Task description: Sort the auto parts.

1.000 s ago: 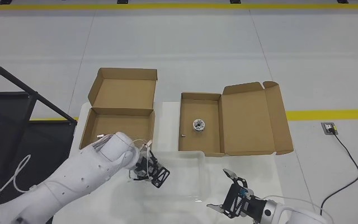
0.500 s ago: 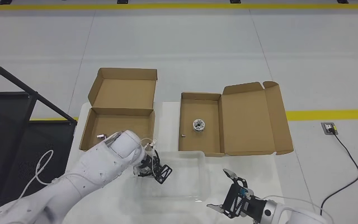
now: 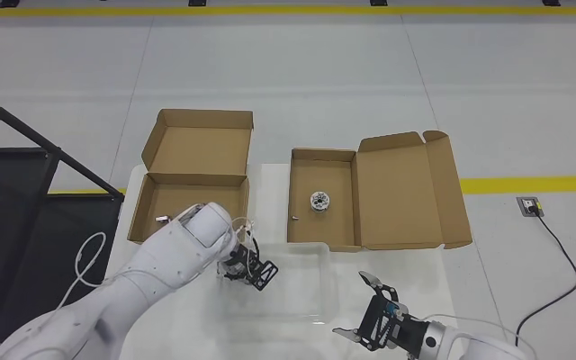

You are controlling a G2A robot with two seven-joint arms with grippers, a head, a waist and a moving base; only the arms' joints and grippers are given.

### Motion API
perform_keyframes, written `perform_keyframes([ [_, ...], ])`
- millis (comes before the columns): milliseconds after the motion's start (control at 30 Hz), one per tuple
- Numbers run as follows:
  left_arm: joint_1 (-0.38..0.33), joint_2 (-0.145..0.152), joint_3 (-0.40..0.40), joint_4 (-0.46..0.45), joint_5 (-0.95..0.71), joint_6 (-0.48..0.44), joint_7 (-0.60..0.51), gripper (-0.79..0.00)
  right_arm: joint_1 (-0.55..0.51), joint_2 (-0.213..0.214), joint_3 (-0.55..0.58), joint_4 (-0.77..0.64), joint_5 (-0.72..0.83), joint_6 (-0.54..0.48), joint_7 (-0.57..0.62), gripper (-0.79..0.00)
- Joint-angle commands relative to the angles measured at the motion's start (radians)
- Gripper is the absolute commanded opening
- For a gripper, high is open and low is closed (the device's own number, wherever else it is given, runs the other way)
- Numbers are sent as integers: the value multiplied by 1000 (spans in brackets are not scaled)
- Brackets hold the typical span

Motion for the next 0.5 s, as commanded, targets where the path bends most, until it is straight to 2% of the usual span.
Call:
perform_keyframes([
  [0,-8,-9,0,16,18,0,31,-785,0,0,0,0,0,0,0,0],
  [133,-23,-21,0,25,6,0,32,-785,0,0,0,0,0,0,0,0],
  [233,-33,-19,0,0,-22,0,32,-785,0,0,0,0,0,0,0,0],
  [367,-39,-2,0,-61,-52,0,32,-785,0,0,0,0,0,0,0,0],
  [467,-46,23,0,-119,-79,0,32,-785,0,0,0,0,0,0,0,0],
])
